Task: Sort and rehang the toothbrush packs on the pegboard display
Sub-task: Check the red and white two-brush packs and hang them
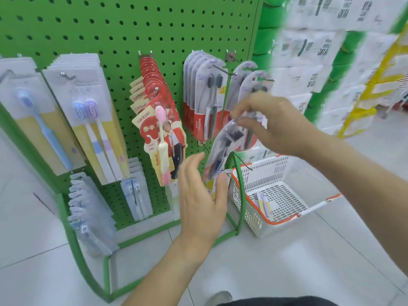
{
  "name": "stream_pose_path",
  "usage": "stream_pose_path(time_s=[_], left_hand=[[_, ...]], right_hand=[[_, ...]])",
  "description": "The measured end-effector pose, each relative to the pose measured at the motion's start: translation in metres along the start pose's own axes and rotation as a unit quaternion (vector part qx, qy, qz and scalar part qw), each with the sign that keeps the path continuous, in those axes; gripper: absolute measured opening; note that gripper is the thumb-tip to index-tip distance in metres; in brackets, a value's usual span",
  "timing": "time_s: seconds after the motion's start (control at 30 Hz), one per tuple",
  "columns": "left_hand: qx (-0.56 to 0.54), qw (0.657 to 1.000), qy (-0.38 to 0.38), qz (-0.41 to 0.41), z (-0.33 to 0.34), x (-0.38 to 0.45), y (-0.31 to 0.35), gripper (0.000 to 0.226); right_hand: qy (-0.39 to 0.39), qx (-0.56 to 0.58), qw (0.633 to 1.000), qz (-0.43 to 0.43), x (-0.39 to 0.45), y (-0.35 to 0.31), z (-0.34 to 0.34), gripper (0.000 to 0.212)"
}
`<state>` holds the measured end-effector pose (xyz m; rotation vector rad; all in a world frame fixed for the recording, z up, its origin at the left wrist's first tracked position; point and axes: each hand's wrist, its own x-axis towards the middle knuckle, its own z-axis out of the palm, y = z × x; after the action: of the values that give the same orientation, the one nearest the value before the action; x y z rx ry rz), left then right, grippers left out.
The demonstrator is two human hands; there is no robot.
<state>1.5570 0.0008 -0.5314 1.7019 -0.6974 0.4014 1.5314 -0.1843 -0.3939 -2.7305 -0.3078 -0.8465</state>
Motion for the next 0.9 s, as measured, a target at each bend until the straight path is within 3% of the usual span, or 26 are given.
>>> stream_pose_path(time_s=[0.07,0.17,0.23,0.4,0.53,0.63,0.77,0.9], left_hand=[[-0.034,0.998,-0.041,-0.043,-0.007,-0.007,-0.009,0.047],[-0.055,0.99,-0.088,-0.095,-0.022,-0.029,-0.036,0.021],[-0.025,0.985,-0.097,-0.137,-0.034,-0.052,-0.053,0.019],[-0.025,0.94,-0.162,-0.298,-0.074,-0.123,-0.099,0.017],[-0.045,0.88,-0.256,-0.397,-0.11,-0.174,-0.125,0.011],[-0.056,0.832,-0.276,-0.478,-0.128,-0.205,-0.131,0.016],[-0.019,0.825,-0.285,-0.487,-0.129,-0.222,-0.143,0.015],[-0.065,0.82,-0.262,-0.506,-0.123,-0.221,-0.15,0.015]], right_hand=[[-0.032,0.073,0.996,0.035,-0.019,-0.017,0.021,0.006],[-0.05,0.157,0.981,0.099,-0.05,-0.034,0.068,0.011],[-0.046,0.204,0.968,0.141,-0.072,-0.044,0.102,0.013],[-0.073,0.345,0.893,0.28,-0.138,-0.076,0.193,0.008],[-0.128,0.388,0.839,0.361,-0.188,-0.098,0.252,0.005],[-0.187,0.402,0.797,0.409,-0.216,-0.118,0.285,0.002],[-0.232,0.402,0.785,0.41,-0.236,-0.13,0.303,0.012],[-0.267,0.395,0.774,0.418,-0.242,-0.127,0.3,0.008]])
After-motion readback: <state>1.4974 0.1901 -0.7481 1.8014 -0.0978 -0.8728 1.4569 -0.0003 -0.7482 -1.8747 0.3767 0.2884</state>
